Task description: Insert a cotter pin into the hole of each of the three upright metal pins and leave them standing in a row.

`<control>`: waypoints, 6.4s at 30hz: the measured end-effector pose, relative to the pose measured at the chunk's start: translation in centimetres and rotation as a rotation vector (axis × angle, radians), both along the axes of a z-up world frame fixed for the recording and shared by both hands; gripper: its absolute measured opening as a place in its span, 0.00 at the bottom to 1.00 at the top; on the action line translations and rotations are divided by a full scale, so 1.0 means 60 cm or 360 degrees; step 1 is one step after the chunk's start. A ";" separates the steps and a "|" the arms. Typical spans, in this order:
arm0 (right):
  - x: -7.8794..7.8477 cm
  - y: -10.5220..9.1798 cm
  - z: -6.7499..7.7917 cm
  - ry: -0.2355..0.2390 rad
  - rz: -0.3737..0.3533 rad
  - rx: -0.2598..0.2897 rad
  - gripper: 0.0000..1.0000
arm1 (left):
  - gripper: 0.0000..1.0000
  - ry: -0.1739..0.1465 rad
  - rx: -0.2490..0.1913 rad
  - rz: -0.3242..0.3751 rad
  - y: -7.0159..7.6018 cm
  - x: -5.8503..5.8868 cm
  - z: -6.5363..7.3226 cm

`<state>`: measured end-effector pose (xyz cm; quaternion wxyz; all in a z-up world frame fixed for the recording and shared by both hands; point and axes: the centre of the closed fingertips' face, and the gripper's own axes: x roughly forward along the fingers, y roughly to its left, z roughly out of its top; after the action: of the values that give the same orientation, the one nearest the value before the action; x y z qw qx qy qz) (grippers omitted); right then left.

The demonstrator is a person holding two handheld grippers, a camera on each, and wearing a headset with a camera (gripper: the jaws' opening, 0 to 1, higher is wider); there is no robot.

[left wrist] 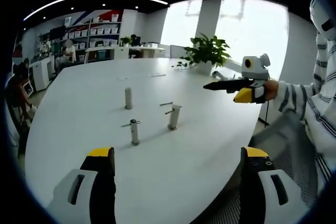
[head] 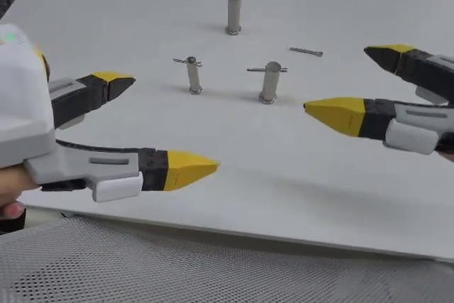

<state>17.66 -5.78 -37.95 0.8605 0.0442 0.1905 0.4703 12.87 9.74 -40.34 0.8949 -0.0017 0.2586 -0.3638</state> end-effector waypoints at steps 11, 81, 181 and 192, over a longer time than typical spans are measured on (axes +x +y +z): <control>-0.017 -0.039 -0.029 0.0163 -0.0235 -0.0076 0.97 | 0.99 0.0006 -0.0072 0.0040 0.007 0.017 0.006; -0.036 -0.102 -0.023 0.0344 -0.0617 -0.0097 0.81 | 0.52 0.0059 0.0443 -0.0375 -0.057 0.395 -0.074; -0.048 -0.063 0.018 0.0165 -0.0429 -0.0085 0.91 | 0.10 -0.0003 0.0320 -0.0644 -0.129 0.094 0.025; -0.050 -0.059 0.005 0.0173 -0.0390 -0.0152 0.98 | 0.10 0.0068 0.0354 -0.0662 -0.146 0.055 -0.022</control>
<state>14.65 -9.34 -37.62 0.9011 0.0515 0.2522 0.3490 16.18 0.98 -41.68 0.7895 0.1426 0.3107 -0.5096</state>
